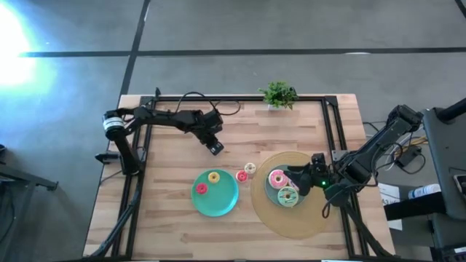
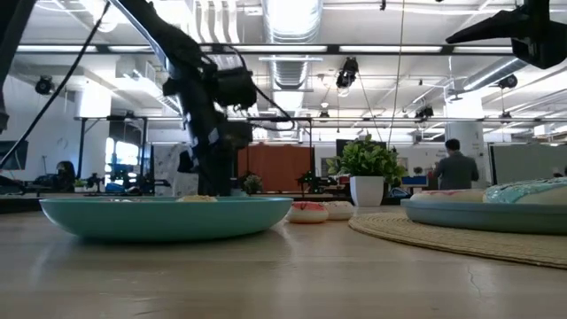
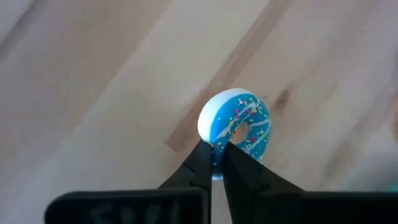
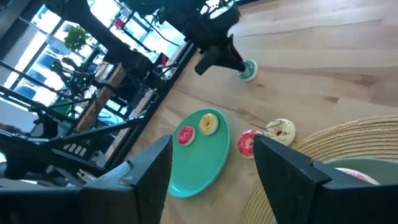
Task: Pick & Place donuts
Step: Put the small blue donut on the blue plate, then put the small white donut on the blue plate
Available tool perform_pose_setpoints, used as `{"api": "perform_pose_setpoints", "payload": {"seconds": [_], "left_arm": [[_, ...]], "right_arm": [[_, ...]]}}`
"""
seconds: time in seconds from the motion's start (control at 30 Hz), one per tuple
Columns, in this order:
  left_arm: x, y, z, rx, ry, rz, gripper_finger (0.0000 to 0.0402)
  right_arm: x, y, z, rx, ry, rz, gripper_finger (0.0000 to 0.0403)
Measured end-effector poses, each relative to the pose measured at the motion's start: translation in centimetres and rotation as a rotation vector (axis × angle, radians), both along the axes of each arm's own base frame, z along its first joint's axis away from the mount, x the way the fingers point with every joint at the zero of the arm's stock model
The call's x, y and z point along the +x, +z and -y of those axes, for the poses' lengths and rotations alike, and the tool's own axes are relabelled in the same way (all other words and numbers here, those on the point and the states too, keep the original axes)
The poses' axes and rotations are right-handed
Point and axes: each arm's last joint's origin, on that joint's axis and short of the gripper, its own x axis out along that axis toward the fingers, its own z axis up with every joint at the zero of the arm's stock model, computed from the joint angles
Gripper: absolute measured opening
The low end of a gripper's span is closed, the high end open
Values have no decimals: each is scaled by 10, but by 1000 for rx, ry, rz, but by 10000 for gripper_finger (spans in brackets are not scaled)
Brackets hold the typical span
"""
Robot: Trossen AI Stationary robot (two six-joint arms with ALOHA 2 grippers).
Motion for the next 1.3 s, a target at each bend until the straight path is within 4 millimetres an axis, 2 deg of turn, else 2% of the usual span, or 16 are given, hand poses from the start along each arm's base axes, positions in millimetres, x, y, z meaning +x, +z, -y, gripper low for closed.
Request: {"api": "perform_pose_setpoints", "payload": {"seconds": [0.07,0.13,0.23,0.3,0.43,0.53,0.7,0.87,1.07,1.2,1.3], "left_arm": [[-2,14,9,-15,-25,20,2],[-4,34,26,-38,-90,77,2],[-9,56,65,-70,-214,130,1],[-10,63,95,-79,-293,140,1],[-5,59,147,-30,-372,136,1],[4,43,169,36,-380,116,1],[20,17,174,28,-319,78,12],[28,5,171,4,-257,54,62],[21,23,165,66,-234,-2,112],[17,45,160,204,-233,13,116],[21,61,155,260,-200,77,117]], "right_arm": [[0,0,0,0,0,0,216],[0,0,0,1,0,0,216],[0,0,0,-1,1,-1,216],[0,0,0,-3,1,-3,216],[0,-1,0,-11,2,-8,216],[-1,-2,1,-16,2,-13,216],[-1,-2,1,-12,1,-10,216],[0,0,0,2,1,4,216],[0,0,0,8,1,8,216],[0,0,0,4,2,5,216],[0,0,0,0,3,2,216]]}}
